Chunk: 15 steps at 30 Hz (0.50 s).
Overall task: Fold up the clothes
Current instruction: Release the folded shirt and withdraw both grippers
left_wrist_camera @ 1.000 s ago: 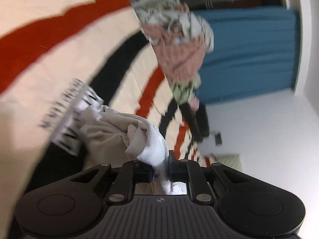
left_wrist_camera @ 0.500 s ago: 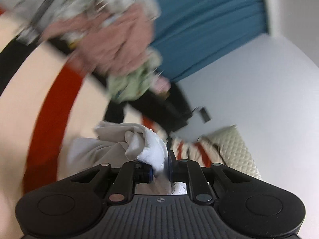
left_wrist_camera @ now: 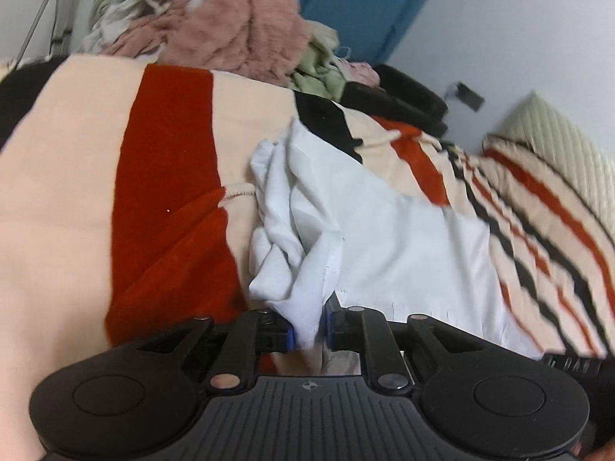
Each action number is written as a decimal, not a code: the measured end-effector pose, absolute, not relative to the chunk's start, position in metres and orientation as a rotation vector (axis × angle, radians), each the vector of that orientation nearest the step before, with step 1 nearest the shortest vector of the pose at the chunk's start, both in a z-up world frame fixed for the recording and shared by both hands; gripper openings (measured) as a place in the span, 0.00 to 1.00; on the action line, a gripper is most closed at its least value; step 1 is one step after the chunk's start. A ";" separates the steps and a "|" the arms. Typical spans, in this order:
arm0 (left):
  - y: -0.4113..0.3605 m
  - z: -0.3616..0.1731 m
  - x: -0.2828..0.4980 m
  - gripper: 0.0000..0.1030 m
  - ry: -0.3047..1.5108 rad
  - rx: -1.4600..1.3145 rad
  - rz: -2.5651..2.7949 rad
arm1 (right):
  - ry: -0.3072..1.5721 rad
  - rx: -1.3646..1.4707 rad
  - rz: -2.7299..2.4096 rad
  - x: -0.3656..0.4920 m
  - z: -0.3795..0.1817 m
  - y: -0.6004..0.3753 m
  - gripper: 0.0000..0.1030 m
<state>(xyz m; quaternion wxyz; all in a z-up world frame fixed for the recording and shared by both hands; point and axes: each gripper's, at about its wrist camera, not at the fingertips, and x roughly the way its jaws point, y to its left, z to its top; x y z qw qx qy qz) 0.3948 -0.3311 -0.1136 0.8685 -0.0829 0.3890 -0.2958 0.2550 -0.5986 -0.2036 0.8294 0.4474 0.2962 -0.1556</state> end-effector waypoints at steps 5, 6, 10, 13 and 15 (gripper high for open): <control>-0.320 -0.083 0.364 0.31 0.814 -0.099 -0.624 | 0.674 0.934 -0.402 0.230 -0.168 -0.587 0.23; -0.316 -0.071 0.357 0.33 0.811 -0.088 -0.624 | 0.677 0.914 -0.411 0.223 -0.155 -0.581 0.23; -0.289 -0.006 0.309 0.51 0.723 -0.056 -0.629 | 0.625 0.861 -0.353 0.192 -0.089 -0.561 0.23; -0.272 0.043 0.268 0.58 0.656 -0.051 -0.642 | 0.565 0.789 -0.320 0.163 -0.041 -0.544 0.23; -0.262 0.074 0.238 0.63 0.612 -0.038 -0.647 | 0.556 0.722 -0.305 0.143 -0.013 -0.529 0.23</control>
